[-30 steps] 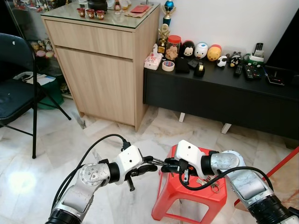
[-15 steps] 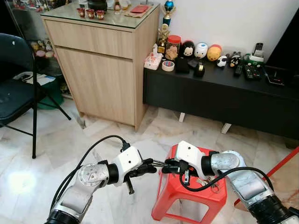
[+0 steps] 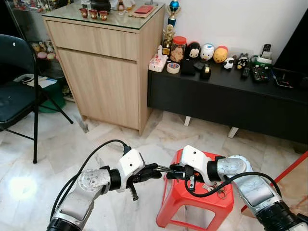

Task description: Hang keys on a hook

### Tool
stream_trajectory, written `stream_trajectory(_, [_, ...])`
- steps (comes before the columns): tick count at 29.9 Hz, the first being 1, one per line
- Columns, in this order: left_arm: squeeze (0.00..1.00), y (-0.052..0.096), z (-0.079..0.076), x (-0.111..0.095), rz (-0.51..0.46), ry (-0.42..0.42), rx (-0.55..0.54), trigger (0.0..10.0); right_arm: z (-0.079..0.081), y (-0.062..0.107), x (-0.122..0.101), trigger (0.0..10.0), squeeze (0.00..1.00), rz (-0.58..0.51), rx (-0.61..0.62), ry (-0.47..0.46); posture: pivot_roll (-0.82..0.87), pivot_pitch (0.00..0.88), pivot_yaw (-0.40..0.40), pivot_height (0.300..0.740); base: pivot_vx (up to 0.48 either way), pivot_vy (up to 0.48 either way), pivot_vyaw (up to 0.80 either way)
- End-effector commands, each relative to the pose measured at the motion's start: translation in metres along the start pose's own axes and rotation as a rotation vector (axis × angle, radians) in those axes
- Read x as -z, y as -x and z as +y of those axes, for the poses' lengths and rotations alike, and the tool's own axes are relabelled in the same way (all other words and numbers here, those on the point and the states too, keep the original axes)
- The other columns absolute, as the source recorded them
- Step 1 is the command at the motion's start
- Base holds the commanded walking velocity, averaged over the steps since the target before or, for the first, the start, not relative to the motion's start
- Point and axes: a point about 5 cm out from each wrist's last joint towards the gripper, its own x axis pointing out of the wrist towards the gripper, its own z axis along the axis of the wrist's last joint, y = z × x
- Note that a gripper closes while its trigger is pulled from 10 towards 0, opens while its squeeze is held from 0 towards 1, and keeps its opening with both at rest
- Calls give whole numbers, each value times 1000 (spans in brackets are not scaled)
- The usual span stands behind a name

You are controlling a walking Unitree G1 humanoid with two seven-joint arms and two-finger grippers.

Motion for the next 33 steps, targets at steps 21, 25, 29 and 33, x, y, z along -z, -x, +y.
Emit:
stream_trajectory(21, [0,-9,-14,-13,-76,18,89,0,-2,-3,-2,10000,212,-12,20,-11,31,12,-88,740,0,0,0])
stream_trajectory(25, [0,-9,-13,-11,-68,15,73,0,-2,-2,-4,10000,0,-18,18,-10,30,12,-87,740,0,0,0])
stream_trajectory(29, [0,-8,-12,-8,-61,16,59,0,-1,0,-6,10000,0,-22,2,-2,30,13,-87,740,0,0,0])
stream_trajectory(33, [0,-9,-11,-4,-48,15,35,0,3,5,-7,10000,0,-15,-64,27,28,12,-87,740,0,0,0])
